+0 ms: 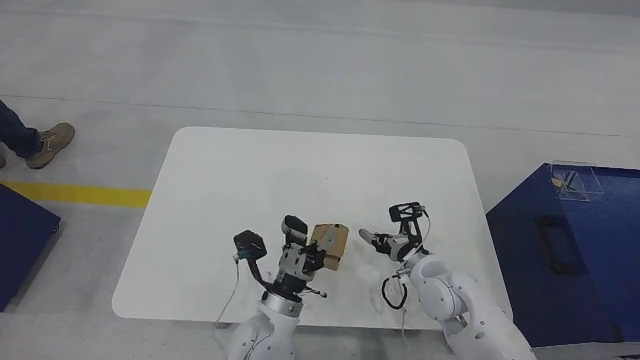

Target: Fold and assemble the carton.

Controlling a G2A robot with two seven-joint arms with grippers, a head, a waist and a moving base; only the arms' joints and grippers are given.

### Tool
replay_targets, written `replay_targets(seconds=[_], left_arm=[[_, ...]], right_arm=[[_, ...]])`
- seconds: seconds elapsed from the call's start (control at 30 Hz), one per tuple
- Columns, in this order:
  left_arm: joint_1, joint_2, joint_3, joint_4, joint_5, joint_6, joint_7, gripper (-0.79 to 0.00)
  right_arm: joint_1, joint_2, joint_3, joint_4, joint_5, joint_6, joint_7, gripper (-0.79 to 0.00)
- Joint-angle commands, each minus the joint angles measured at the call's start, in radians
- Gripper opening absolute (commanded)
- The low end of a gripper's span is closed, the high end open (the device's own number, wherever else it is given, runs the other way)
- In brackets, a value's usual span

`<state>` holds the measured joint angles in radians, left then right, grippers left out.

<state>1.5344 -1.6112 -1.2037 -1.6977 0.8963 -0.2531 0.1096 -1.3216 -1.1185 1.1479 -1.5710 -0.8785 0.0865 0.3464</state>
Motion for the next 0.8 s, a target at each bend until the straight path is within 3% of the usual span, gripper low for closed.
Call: replay_targets(seconds=[0.0, 0.07, 0.17, 0.27, 0.77], left_arm=[[-0.035, 0.007, -0.050, -0.009, -0.082, 0.140, -0.219, 0.000], [-0.073, 0.014, -0.067, -0.003, -0.041, 0.229, -0.353, 0.000], [-0.129, 0.022, -0.085, 0.051, -0.034, 0.266, -0.516, 0.000], [-0.177, 0.025, -0.083, 0.097, -0.057, 0.295, -0.612, 0.000], [-0.191, 0.034, -0.108, 0.210, -0.374, 0.202, -0.673, 0.000]], right_arm=[[-0.004, -0.002, -0.010, -0.005, -0.020, 0.012, 0.004, 0.000], [-0.004, -0.004, -0.021, -0.007, -0.043, 0.024, 0.012, 0.000], [0.011, -0.010, -0.046, 0.008, -0.076, 0.045, 0.046, 0.000], [0.044, -0.022, -0.085, 0.033, -0.114, 0.079, 0.072, 0.000], [0.214, -0.083, -0.230, 0.146, -0.166, 0.066, 0.099, 0.000]])
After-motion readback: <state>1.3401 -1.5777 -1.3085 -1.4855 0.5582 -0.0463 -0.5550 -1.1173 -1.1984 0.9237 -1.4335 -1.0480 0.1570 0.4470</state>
